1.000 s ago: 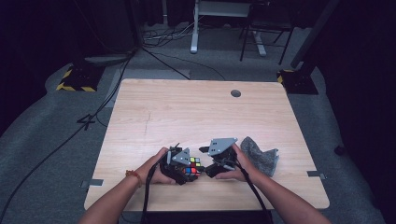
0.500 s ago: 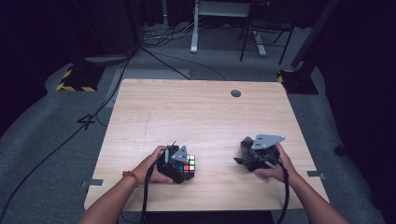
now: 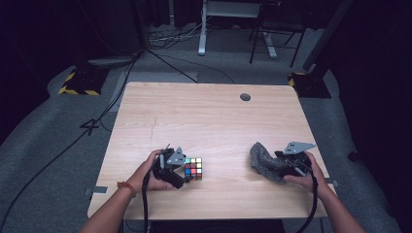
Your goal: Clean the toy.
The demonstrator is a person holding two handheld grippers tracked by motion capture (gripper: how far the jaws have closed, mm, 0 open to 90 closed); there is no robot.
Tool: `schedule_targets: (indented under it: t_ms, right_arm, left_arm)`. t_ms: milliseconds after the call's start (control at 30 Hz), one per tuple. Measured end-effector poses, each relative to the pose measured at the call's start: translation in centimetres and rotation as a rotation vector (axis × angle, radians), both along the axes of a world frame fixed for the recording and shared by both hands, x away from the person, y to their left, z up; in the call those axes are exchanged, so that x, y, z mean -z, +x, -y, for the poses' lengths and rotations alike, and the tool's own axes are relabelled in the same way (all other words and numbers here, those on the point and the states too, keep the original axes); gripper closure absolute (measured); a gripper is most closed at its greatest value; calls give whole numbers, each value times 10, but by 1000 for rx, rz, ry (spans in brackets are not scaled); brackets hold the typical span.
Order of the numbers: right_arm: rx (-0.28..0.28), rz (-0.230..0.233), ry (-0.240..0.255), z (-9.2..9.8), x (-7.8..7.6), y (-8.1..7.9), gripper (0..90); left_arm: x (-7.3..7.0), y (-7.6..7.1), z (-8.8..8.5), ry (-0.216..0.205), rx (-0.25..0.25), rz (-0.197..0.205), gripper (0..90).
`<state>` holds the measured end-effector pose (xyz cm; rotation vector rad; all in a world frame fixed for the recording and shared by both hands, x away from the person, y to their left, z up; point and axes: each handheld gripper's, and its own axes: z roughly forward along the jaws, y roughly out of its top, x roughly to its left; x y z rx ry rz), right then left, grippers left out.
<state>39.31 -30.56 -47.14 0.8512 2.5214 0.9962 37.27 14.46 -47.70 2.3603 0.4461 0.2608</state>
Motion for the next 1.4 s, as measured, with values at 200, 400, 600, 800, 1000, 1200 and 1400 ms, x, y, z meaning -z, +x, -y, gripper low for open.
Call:
schedule_targets:
  t_ms: [200,400,600,800,1000,1200,1400]
  right_arm:
    - [-26,-40,6,-5,10,1,474]
    - [-58,-55,16,-8,13,-1,574]
    - [-64,-50,11,-10,14,-1,572]
    - [-64,-50,14,-10,14,-1,563]
    - [-69,-43,12,-13,14,-2,552]
    - [-70,-42,12,-13,14,-2,550]
    - [-70,-42,16,-13,15,-2,551]
  left_arm:
    - [0,6,-6,-12,-53,24,172]
    - [2,17,-5,-27,-130,29,190]
    - [1,17,-4,-80,-138,-14,167]
    - [1,2,16,-98,-148,8,151]
    - [10,12,42,-44,-215,16,161]
    - [15,24,53,-63,-198,27,174]
    - [17,28,49,-75,-192,-17,251]
